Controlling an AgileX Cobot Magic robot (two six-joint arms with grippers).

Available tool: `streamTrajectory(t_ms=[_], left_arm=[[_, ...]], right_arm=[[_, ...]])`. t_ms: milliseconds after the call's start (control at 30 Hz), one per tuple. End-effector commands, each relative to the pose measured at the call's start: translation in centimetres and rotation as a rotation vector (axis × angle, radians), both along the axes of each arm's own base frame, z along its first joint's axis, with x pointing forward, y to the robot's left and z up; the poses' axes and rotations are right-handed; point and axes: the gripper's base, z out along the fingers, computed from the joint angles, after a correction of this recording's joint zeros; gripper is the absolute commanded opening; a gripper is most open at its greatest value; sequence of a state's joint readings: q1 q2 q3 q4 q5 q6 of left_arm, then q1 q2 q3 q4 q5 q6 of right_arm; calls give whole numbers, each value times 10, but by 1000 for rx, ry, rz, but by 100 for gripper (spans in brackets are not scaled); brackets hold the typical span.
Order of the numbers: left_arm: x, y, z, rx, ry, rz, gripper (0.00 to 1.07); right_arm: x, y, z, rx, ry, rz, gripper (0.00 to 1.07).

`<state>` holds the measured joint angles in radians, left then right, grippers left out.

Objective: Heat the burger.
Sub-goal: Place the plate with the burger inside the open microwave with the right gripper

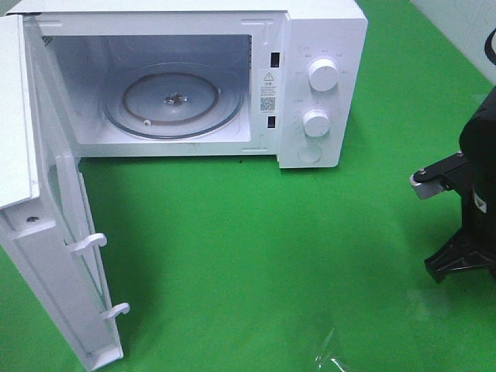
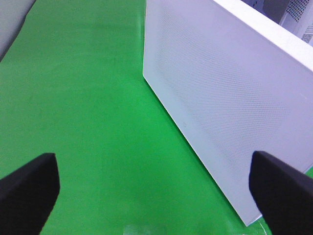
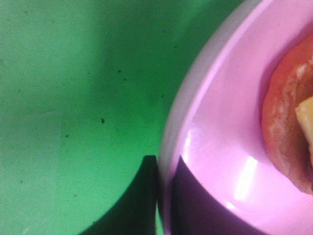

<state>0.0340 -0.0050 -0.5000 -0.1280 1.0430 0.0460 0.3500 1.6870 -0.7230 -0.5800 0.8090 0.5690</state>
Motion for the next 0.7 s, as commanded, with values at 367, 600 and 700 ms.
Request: streamTrajectory(t_ms=[367,600,700], left_arm=[[-3,0,0,0,-24,-8,97],[-3,0,0,0,-24,-8,97],[-3,0,0,0,-24,-8,97]], right_arm=[[-15,15,29,-77,-48,59,0],[-22,29,30,-94,-44,96,0],[-25,35,30,-95,-45,113,0]])
